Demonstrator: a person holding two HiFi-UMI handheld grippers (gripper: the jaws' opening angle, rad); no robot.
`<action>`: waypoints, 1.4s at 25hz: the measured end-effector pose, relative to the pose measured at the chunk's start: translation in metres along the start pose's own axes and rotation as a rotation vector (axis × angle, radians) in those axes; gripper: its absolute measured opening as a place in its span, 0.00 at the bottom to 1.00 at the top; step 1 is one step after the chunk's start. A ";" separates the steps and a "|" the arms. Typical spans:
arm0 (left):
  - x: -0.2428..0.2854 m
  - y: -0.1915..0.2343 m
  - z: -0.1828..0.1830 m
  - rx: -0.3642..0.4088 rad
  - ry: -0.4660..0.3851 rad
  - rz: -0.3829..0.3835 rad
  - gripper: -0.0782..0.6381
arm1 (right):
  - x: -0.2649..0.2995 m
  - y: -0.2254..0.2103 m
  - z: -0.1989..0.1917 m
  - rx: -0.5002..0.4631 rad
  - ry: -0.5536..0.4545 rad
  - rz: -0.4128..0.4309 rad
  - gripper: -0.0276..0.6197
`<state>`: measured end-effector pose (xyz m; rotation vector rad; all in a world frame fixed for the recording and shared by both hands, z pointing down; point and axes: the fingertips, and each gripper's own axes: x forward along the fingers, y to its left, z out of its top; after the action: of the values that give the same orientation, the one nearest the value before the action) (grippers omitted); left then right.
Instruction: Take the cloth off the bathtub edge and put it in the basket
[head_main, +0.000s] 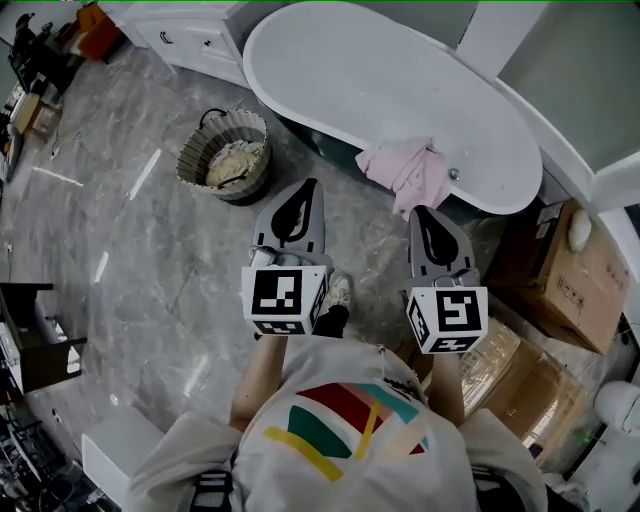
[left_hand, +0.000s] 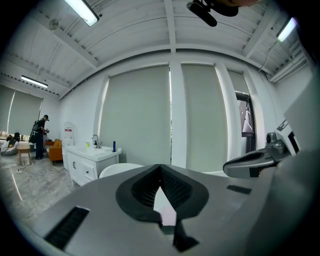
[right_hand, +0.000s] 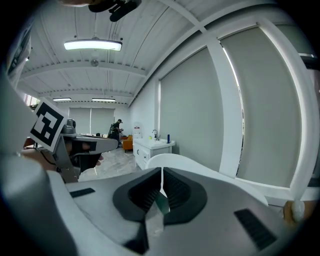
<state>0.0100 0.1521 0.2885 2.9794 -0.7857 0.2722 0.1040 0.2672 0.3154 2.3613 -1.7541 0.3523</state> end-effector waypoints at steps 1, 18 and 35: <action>0.010 0.005 0.002 -0.001 -0.002 -0.006 0.13 | 0.009 -0.003 0.002 0.006 0.004 -0.006 0.06; 0.083 0.021 0.002 -0.020 0.041 -0.078 0.13 | 0.057 -0.035 0.016 0.001 0.036 -0.104 0.06; 0.157 -0.042 0.033 0.031 0.028 -0.101 0.13 | 0.055 -0.136 0.030 0.100 -0.057 -0.179 0.06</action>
<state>0.1701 0.1097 0.2846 3.0247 -0.6318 0.3228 0.2522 0.2479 0.3028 2.5994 -1.5663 0.3574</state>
